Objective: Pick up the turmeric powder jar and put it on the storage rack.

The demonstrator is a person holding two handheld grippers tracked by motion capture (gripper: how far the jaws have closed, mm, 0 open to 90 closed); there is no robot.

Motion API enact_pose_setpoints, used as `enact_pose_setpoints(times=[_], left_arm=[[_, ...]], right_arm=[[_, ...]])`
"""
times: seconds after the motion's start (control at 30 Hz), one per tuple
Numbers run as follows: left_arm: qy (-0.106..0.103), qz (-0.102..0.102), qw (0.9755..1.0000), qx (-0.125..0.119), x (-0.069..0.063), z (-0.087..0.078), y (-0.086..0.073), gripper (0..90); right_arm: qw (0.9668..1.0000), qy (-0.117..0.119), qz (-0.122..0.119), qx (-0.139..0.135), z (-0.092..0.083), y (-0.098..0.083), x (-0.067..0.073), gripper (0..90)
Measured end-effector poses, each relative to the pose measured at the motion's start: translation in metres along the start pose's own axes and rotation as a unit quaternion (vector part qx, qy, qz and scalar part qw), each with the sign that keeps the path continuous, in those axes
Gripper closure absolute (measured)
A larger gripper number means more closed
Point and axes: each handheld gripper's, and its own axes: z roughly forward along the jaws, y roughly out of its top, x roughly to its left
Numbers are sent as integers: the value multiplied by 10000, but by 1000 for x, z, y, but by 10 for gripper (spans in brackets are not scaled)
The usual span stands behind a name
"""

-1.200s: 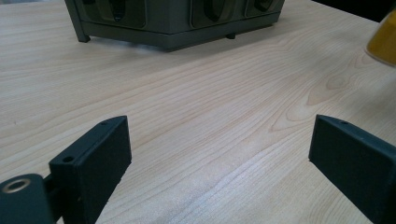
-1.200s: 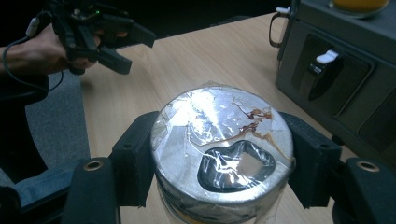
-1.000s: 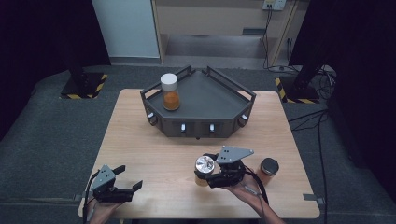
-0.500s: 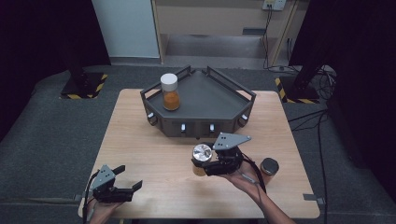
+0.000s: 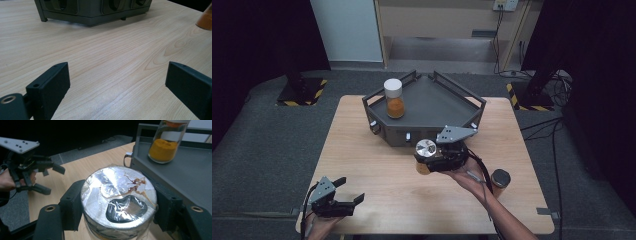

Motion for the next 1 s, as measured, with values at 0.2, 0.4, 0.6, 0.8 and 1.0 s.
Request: enact_pose_setpoints(times=[0.2,0.4,0.6,0.8,1.0], left_arm=[[-5,-2,10000,7,0,0,0,48],[-5,-6,10000,10,1,0,0,49],[-6,-9,10000,17,1,0,0,50],[-10,-11,10000,25,1,1,0,50],[-13,-13,10000,27,1,1,0,51]], right_arm=[[9999,-132,94,-8,5,9,-8,345],[9995,-272,133,-7,10,19,-17,345],[9989,-429,202,-4,16,28,-26,345],[9981,-559,240,-3,21,36,-33,345],[9973,-686,273,-2,27,45,-39,345]])
